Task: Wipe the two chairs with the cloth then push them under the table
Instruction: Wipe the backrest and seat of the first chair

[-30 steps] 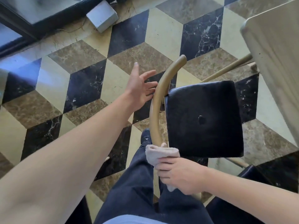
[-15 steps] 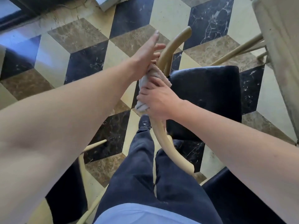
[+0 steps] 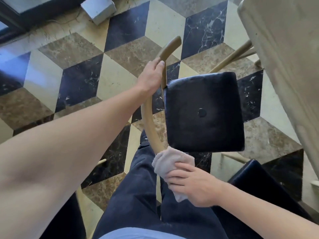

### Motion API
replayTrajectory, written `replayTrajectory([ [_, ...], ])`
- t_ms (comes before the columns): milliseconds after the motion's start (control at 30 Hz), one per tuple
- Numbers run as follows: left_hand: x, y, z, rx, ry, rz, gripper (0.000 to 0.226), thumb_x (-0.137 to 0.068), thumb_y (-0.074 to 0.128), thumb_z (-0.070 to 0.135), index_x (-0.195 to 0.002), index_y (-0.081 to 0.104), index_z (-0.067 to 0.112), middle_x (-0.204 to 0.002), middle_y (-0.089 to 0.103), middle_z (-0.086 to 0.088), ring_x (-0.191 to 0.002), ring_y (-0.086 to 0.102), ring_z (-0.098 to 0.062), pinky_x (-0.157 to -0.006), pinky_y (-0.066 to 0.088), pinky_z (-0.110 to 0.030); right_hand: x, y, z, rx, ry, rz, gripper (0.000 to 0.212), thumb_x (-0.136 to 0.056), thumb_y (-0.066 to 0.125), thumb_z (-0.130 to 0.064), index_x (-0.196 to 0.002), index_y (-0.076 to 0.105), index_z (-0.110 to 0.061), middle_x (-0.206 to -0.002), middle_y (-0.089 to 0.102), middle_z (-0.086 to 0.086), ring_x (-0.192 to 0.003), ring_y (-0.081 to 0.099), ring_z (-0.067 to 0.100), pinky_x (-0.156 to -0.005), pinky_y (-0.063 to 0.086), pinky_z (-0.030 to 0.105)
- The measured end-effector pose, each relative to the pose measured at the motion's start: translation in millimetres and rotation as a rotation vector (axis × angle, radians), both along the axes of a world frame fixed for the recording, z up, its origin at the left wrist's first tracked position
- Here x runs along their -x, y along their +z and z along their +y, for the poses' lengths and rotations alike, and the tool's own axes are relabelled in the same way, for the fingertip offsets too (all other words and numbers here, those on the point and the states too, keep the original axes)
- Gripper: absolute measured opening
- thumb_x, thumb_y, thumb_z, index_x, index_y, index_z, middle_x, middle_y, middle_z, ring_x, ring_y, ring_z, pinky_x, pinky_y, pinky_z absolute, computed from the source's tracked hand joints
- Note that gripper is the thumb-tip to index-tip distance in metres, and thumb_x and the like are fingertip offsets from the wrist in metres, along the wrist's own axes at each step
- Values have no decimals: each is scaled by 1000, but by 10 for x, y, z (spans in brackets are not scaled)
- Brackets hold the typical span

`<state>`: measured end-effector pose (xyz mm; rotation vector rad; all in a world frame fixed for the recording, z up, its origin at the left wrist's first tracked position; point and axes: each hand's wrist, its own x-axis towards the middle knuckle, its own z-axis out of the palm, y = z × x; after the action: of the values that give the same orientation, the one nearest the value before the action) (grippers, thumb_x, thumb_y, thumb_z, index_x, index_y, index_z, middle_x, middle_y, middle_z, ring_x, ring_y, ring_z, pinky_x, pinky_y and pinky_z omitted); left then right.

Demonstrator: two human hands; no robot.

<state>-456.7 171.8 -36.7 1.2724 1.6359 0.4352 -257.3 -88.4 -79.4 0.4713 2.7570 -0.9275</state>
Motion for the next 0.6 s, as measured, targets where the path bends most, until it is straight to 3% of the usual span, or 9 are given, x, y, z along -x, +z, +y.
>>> replayTrajectory([
  [67, 0, -22, -21, -19, 2, 23, 50, -113, 29, 36, -159, 34, 18, -160, 40, -4, -150, 34, -21, -125, 24, -39, -189, 13, -181, 68, -167, 56, 60, -87, 54, -16, -145, 47, -27, -160, 34, -13, -153, 18, 11, -126, 7, 46],
  [133, 3, -31, -44, -38, 18, 26, 50, -113, 30, 34, -159, 35, 17, -160, 41, -4, -149, 35, -20, -124, 25, -39, -177, 69, -310, 153, -391, 149, 67, -89, 56, -10, -152, 40, -26, -162, 28, -17, -153, 19, 12, -126, 12, 44],
  [167, 7, -30, -30, -40, 24, 29, 49, -113, 30, 35, -159, 36, 19, -158, 43, -2, -146, 38, -19, -124, 27, -39, -106, 107, -341, 244, -529, 198, 64, -91, 53, -8, -152, 41, -24, -160, 33, -17, -151, 24, 12, -125, 15, 41],
  [233, 26, -18, 25, -46, 27, 55, 47, -112, 31, 38, -157, 40, 26, -154, 48, 3, -140, 45, -17, -121, 34, -43, 63, 213, -285, 651, -910, 397, 42, -100, 41, -11, -139, 56, -15, -138, 57, -8, -134, 46, 17, -120, 22, 33],
  [300, 17, 13, 231, -70, -34, 95, 47, -111, 34, 41, -156, 42, 29, -154, 50, 4, -139, 47, -19, -119, 37, -45, 200, 261, -10, 870, -1280, 550, 33, -104, 40, -23, -129, 62, -26, -119, 67, -8, -116, 59, 17, -109, 38, 26],
  [367, -19, 38, 492, -94, -112, 141, 48, -111, 36, 43, -156, 42, 29, -155, 50, 3, -141, 46, -20, -120, 35, -41, 273, 203, 330, 903, -1575, 579, 35, -104, 48, -18, -126, 62, -41, -117, 71, -14, -107, 66, 9, -91, 53, 25],
  [467, -134, 4, 827, -108, -277, 202, 48, -111, 36, 43, -156, 43, 28, -156, 49, 2, -143, 45, -21, -119, 34, -38, 321, 23, 901, 992, -1811, 749, 31, -104, 48, -11, -115, 66, -33, -111, 73, -15, -106, 67, 0, -80, 50, 10],
  [533, -183, -59, 965, -108, -343, 217, 48, -111, 36, 41, -157, 42, 26, -157, 48, 2, -144, 44, -21, -119, 34, -36, 390, -99, 1234, 993, -1886, 831, 29, -105, 48, -15, -114, 65, -36, -110, 72, -24, -107, 64, -7, -80, 48, 6],
  [600, -259, -162, 1110, -107, -382, 218, 50, -111, 36, 41, -158, 39, 25, -159, 46, 2, -146, 42, -20, -121, 33, -38, 453, -233, 1550, 949, -1936, 919, 30, -106, 47, -21, -121, 61, -42, -117, 68, -30, -113, 58, -13, -90, 45, 9],
])
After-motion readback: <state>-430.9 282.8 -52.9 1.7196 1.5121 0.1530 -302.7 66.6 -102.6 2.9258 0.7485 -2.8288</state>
